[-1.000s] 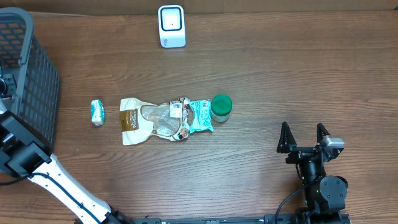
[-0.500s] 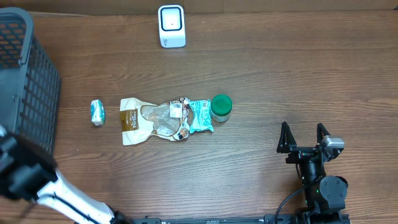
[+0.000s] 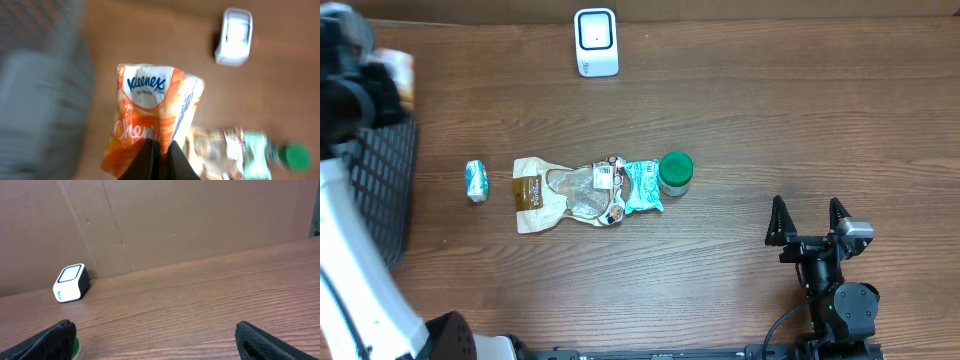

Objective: Scan the item barcode
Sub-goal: 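Carry the orange pack out and release it beside the white pack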

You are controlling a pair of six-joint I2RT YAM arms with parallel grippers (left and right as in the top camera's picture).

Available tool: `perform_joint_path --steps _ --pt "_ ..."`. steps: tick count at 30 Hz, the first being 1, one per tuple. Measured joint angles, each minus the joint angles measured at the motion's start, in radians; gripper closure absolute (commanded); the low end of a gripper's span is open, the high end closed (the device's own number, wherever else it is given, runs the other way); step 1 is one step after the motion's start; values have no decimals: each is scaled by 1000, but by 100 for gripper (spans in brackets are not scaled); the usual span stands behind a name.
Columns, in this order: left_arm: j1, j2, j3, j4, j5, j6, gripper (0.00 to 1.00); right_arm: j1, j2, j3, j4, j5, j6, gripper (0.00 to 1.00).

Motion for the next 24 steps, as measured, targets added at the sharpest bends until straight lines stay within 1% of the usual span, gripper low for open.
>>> perform_joint_path --steps 2,4,7,9,10,15,19,20,23,24 --pt "-100 19 -121 39 -44 -24 96 0 0 0 0 0 0 0" --pt "-178 32 -265 128 -105 -58 95 0 0 0 0 0 0 0" --pt "-246 47 -448 258 -175 -113 96 0 0 0 0 0 0 0" --pt "-264 47 -596 394 -222 -152 96 0 0 0 0 0 0 0" --pt "-264 51 -626 418 -233 -159 96 0 0 0 0 0 0 0" --pt "-264 49 -914 814 -297 -167 96 0 0 0 0 0 0 0" --pt "-267 49 -1064 962 -307 -156 94 0 0 0 0 0 0 0" --pt "-267 49 -1084 974 -308 -155 79 0 0 0 0 0 0 0" --pt "-272 49 -1104 979 -311 -153 49 0 0 0 0 0 0 0" --pt "-273 49 -1104 985 -311 -148 35 0 0 0 0 0 0 0"
